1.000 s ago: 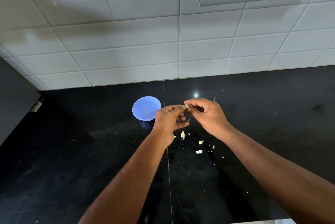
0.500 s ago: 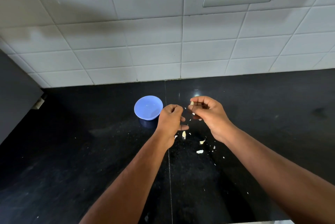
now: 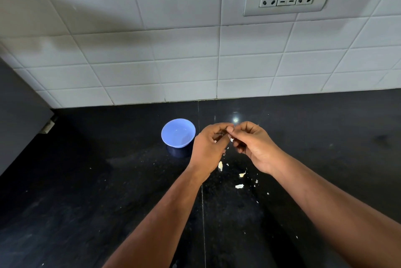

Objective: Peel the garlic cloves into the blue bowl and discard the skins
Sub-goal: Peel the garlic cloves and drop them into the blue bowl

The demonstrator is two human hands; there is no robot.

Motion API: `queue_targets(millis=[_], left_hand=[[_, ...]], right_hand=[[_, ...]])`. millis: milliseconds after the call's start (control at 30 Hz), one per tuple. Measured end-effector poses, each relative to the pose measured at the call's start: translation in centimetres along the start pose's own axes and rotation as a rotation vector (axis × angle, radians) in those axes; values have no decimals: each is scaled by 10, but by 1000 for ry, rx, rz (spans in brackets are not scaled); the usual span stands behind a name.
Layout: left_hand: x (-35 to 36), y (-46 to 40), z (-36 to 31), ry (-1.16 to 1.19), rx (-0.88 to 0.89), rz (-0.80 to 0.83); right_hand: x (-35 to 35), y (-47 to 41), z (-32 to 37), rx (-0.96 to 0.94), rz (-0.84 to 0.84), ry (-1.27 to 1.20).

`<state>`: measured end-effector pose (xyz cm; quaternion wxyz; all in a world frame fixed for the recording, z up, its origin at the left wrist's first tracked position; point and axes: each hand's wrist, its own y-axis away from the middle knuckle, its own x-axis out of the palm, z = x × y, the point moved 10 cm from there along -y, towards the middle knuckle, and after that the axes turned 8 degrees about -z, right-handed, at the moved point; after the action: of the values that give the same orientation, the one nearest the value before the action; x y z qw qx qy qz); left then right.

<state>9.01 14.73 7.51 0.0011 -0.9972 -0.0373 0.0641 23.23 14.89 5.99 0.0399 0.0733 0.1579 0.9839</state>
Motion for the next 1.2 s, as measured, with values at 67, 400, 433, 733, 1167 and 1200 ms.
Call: queue_targets(millis=[67,400,433,733,1167,1200], left_hand=[[-2,0,-1,4,1,-21],[-10,2,4,47,-24,-121],[-10,2,4,56,-27,-122],[-16,-3,10,79,-62,-190],[4,2,12,465,-233,-15],[5,2,13,473,-243,-13]], right_hand=[[0,0,-1,12,3,26],[1,-1,-3,-9,1,31],[0,-2,-2,-11,-4,23],[5,-4,5,-24,29,-51],[12,-3,-1,6,113,-109],[12,-3,-2,9,112,-119]])
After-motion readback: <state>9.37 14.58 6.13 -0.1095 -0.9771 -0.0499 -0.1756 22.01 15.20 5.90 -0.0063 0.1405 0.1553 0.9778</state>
